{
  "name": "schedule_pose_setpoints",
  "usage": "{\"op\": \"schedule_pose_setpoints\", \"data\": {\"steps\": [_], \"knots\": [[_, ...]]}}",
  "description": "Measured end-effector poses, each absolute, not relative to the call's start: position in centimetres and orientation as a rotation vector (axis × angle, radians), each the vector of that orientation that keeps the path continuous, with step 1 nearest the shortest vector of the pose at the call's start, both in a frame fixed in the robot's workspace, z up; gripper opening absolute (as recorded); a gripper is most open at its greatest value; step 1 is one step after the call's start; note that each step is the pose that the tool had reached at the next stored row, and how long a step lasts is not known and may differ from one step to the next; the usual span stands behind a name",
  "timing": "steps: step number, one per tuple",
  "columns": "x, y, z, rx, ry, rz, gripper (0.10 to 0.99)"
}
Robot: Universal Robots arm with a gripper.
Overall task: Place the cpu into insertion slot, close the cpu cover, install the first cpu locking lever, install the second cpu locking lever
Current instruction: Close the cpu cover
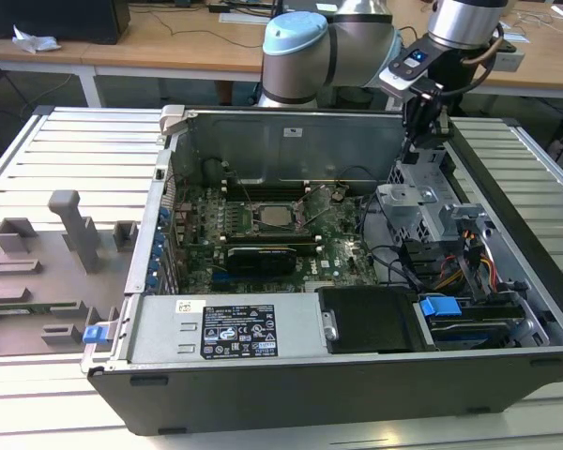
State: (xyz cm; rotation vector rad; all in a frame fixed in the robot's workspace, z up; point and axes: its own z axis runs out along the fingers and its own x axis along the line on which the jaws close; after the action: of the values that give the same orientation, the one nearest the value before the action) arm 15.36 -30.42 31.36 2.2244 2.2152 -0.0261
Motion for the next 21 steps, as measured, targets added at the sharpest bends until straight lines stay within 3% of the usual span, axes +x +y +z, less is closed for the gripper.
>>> {"op": "schedule_pose_setpoints", "data": {"steps": [21], "knots": [[13.1, -30.3, 29.8, 2.224, 2.215, -0.027, 0.106]]}}
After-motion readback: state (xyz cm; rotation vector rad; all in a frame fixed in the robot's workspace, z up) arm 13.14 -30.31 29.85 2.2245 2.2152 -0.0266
